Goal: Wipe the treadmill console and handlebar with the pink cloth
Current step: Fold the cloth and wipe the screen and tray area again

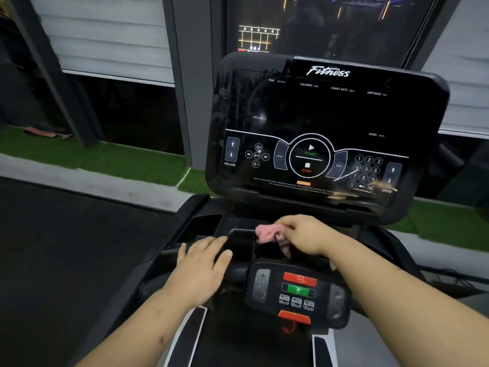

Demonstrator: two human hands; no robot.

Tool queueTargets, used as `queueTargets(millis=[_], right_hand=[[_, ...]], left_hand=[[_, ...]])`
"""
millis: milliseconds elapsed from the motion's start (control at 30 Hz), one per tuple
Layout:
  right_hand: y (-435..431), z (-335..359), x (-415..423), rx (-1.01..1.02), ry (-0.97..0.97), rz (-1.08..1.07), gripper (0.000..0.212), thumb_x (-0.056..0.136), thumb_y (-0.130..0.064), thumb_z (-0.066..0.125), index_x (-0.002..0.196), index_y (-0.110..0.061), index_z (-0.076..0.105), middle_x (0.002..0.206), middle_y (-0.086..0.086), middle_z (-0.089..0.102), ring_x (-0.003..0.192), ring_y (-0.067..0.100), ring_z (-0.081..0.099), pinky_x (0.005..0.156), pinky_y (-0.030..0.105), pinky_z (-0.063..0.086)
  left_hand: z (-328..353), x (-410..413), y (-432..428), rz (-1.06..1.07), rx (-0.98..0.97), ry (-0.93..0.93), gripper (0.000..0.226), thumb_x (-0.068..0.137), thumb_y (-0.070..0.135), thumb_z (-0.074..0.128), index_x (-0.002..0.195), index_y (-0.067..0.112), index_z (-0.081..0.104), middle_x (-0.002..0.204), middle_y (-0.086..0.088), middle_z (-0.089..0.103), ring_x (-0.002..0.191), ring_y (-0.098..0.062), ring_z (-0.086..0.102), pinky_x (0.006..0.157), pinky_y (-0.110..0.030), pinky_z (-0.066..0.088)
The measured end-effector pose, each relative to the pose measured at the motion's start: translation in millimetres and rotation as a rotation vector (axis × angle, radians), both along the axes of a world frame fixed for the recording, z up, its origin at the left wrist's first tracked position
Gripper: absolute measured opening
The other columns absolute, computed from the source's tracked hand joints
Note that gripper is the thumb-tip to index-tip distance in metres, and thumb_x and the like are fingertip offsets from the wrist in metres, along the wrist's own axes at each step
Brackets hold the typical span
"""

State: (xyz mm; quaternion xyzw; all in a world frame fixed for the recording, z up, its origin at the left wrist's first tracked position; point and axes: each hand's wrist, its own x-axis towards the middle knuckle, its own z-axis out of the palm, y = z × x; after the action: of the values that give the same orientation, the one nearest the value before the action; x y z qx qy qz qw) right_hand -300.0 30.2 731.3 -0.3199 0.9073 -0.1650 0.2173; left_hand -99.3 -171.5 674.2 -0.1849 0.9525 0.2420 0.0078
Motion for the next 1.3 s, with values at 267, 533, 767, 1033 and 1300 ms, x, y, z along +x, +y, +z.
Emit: queueTargets(millis=[267, 533, 767, 1033, 1300], right_hand=[[-8.9, 24.8, 81.1, -0.073, 0.014, 0.028, 0.021, 0.105, -0.037, 0.049, 0.11, -0.036, 0.07, 0.104, -0.011, 0.073, 0.096, 0.013, 0.068, 0.09, 0.031, 0.053], [-83.5, -26.2, 183.1, 0.364, 0.445, 0.28, 0.063, 0.103, -0.021, 0.041, 0.161, -0.006, 0.022, 0.168, 0.02, 0.021, 0.158, 0.035, 0.008, 0.128, 0.05, 0.006], [-79.7, -41.8, 193.4, 0.298, 0.508, 0.22, 0.067, 0.106, -0.021, 0.038, 0.165, -0.008, 0.007, 0.173, 0.014, 0.006, 0.16, 0.03, -0.002, 0.129, 0.046, -0.003], [-70.8, 2.8, 173.8, 0.432, 0.383, 0.164, 0.03, 0.098, -0.023, 0.054, 0.128, -0.021, 0.058, 0.133, 0.01, 0.054, 0.135, 0.032, 0.044, 0.112, 0.043, 0.034], [-33.6, 26.7, 148.8, -0.331, 0.188, -0.192, 0.023, 0.095, -0.022, 0.054, 0.103, -0.035, 0.071, 0.097, -0.012, 0.071, 0.092, 0.003, 0.064, 0.09, 0.031, 0.054]], left_hand=[[-0.3, 25.4, -37.6, 0.176, 0.05, 0.138, 0.053, 0.108, 0.047, 0.025, 0.157, 0.033, 0.04, 0.159, 0.007, 0.041, 0.149, -0.015, 0.032, 0.128, -0.05, 0.008], [-15.3, 52.6, -46.4, 0.14, 0.082, 0.166, 0.056, 0.105, 0.048, 0.022, 0.156, 0.033, 0.04, 0.158, 0.009, 0.042, 0.148, -0.012, 0.033, 0.128, -0.049, 0.01], [-18.9, 62.8, -49.2, 0.08, 0.064, 0.151, 0.061, 0.102, 0.051, 0.018, 0.158, 0.035, 0.037, 0.159, 0.012, 0.039, 0.149, -0.009, 0.029, 0.129, -0.047, 0.006], [-17.8, 58.4, -41.0, -0.015, 0.037, 0.13, 0.057, 0.105, 0.05, 0.02, 0.158, 0.035, 0.035, 0.158, 0.014, 0.038, 0.15, -0.006, 0.026, 0.129, -0.044, 0.006], [6.9, 43.7, -31.1, -0.111, 0.063, 0.289, 0.047, 0.106, 0.026, 0.044, 0.152, 0.033, 0.043, 0.146, 0.02, 0.039, 0.143, -0.001, 0.028, 0.129, -0.036, 0.001]])
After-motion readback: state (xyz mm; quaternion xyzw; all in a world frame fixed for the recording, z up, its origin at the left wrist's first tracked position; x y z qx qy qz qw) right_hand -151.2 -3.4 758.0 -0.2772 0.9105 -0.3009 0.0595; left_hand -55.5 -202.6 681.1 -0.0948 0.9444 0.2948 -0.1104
